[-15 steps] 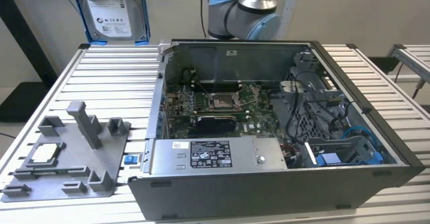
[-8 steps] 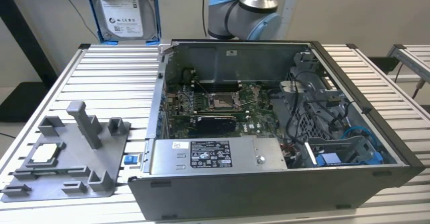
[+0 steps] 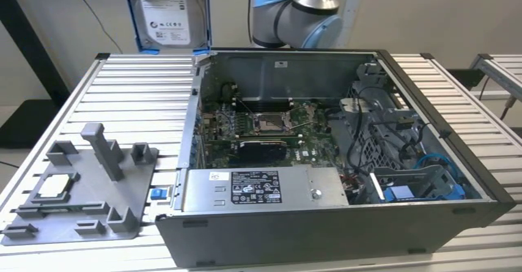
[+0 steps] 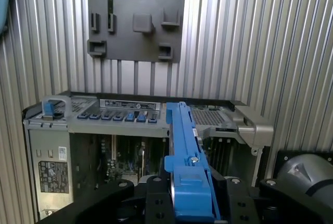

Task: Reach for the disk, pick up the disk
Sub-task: 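Pick up the disk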

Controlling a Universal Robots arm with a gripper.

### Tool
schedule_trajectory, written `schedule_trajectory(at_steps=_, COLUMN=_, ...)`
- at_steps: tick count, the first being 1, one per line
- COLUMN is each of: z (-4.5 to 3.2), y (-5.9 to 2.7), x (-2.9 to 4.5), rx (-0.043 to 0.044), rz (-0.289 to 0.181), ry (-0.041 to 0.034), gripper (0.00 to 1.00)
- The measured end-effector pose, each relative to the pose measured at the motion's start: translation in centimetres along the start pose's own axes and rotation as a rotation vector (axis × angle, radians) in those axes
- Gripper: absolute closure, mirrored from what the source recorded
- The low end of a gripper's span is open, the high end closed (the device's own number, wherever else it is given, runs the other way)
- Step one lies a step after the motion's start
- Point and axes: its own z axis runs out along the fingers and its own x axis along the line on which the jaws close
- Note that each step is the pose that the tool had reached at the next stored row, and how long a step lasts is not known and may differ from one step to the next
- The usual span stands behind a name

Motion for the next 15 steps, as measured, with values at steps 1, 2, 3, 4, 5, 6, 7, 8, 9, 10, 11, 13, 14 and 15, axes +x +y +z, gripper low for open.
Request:
schedule_trajectory(at_steps=1, z=0.06, y=-0.28, x=0.01, rx=0.0001, rz=0.000, ry=-0.0001, gripper=1.00)
schedule_trajectory(at_steps=2, z=0.11, y=-0.58, x=0.02, rx=-0.0001, rz=0.000, ry=0.0000, gripper=1.00)
schedule_trajectory(at_steps=3, z=0.16, y=-0.89, x=0.04, rx=-0.0001, rz=0.000, ry=0.0000, gripper=1.00)
schedule_trajectory(at_steps=4, z=0.21, y=-1.17, x=0.05, rx=-0.0001, rz=0.000, ry=0.0001, gripper=1.00)
schedule_trajectory(at_steps=5, z=0.27, y=-1.50, x=0.06, rx=-0.0001, rz=0.000, ry=0.0000, gripper=1.00)
schedule_trajectory(at_steps=6, z=0.33, y=-1.80, x=0.07, rx=-0.0001, rz=0.000, ry=0.0000, gripper=1.00)
schedule_trajectory(at_steps=7, z=0.39, y=-2.10, x=0.08, rx=-0.0001, rz=0.000, ry=0.0000, gripper=1.00)
schedule_trajectory(at_steps=8, z=0.44, y=-2.36, x=0.09, rx=-0.0001, rz=0.000, ry=0.0000, gripper=1.00)
schedule_trajectory(at_steps=9, z=0.49, y=-2.67, x=0.11, rx=-0.0001, rz=0.000, ry=0.0000, gripper=1.00)
schedule_trajectory(at_steps=10, z=0.55, y=-2.97, x=0.12, rx=-0.0001, rz=0.000, ry=0.0000, gripper=1.00)
schedule_trajectory(at_steps=11, z=0.60, y=-3.27, x=0.13, rx=-0.0001, rz=0.000, ry=0.0000, gripper=1.00)
schedule_trajectory(at_steps=13, z=0.72, y=-3.90, x=0.16, rx=-0.0001, rz=0.000, ry=0.0000, gripper=1.00)
schedule_trajectory(at_steps=14, z=0.78, y=-4.21, x=0.17, rx=-0.0001, rz=0.000, ry=0.0000, gripper=1.00)
schedule_trajectory(at_steps=15, z=0.84, y=-4.52, x=0.18, rx=-0.0001, rz=0.000, ry=0.0000, gripper=1.00)
